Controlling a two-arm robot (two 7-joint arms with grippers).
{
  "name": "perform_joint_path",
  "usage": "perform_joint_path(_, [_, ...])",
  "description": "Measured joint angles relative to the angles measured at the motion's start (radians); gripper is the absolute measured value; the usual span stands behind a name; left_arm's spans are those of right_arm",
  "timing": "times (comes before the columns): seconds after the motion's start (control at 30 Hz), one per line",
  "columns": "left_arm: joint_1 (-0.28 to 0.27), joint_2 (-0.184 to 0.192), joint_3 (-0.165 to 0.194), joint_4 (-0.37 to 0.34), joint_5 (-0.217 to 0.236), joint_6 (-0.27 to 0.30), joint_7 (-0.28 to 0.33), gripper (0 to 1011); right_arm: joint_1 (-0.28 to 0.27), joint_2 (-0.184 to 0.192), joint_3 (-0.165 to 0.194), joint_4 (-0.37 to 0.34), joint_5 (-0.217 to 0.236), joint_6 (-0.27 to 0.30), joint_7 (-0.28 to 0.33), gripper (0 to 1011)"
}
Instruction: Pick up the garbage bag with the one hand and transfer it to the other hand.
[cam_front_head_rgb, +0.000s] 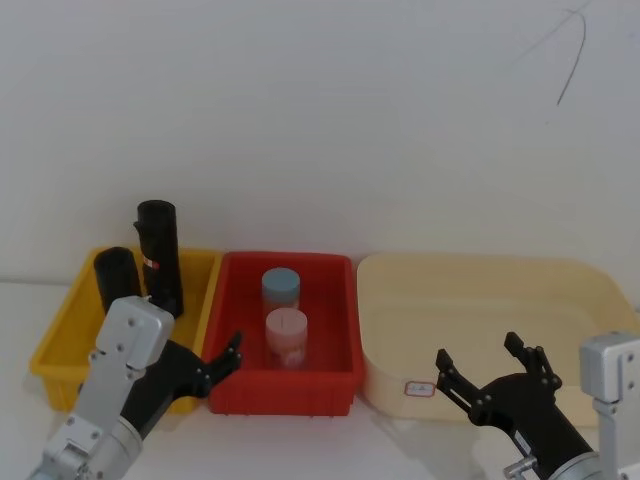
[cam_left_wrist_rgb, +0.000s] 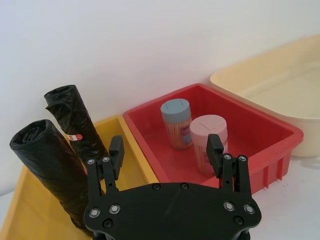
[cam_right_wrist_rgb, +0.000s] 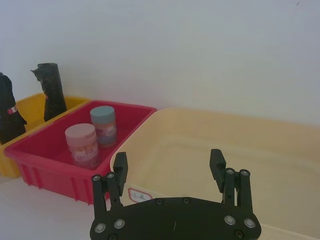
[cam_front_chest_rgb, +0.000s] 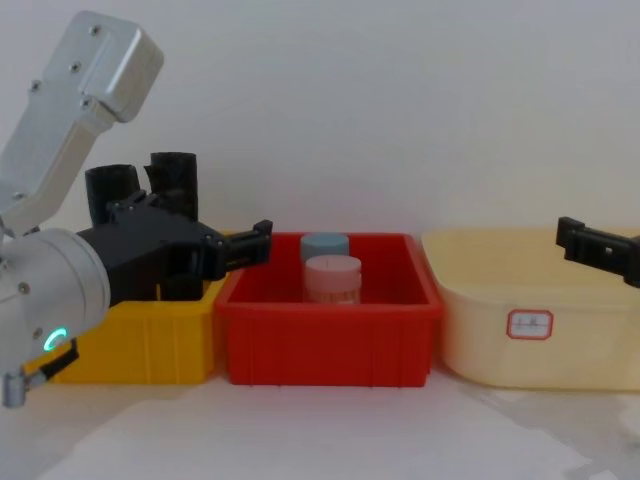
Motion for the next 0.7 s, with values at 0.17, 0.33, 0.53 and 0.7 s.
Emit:
perform_joint_path(0.17, [0.019,0.001,-0.004,-0.015,0.014,0.000,0.018,1000,0.000,0.000,0.000,0.000,0.000,0.000,0.000,999])
perform_joint_path(0.33, [0.043,0.006,-0.014,-0.039,0.025,0.005,0.039,1001,0.000,0.000,0.000,0.000,0.000,0.000,0.000,1000])
perform_joint_path(0.53, [0.090,0.023,-0.045,-0.076,0.031,0.013,0.069,1001,0.000,0.000,0.000,0.000,0.000,0.000,0.000,1000])
perform_joint_path(0.7, [0.128,0.039,-0.083,-0.102,0.030,0.013,0.092,1001,0.000,0.000,0.000,0.000,0.000,0.000,0.000,1000])
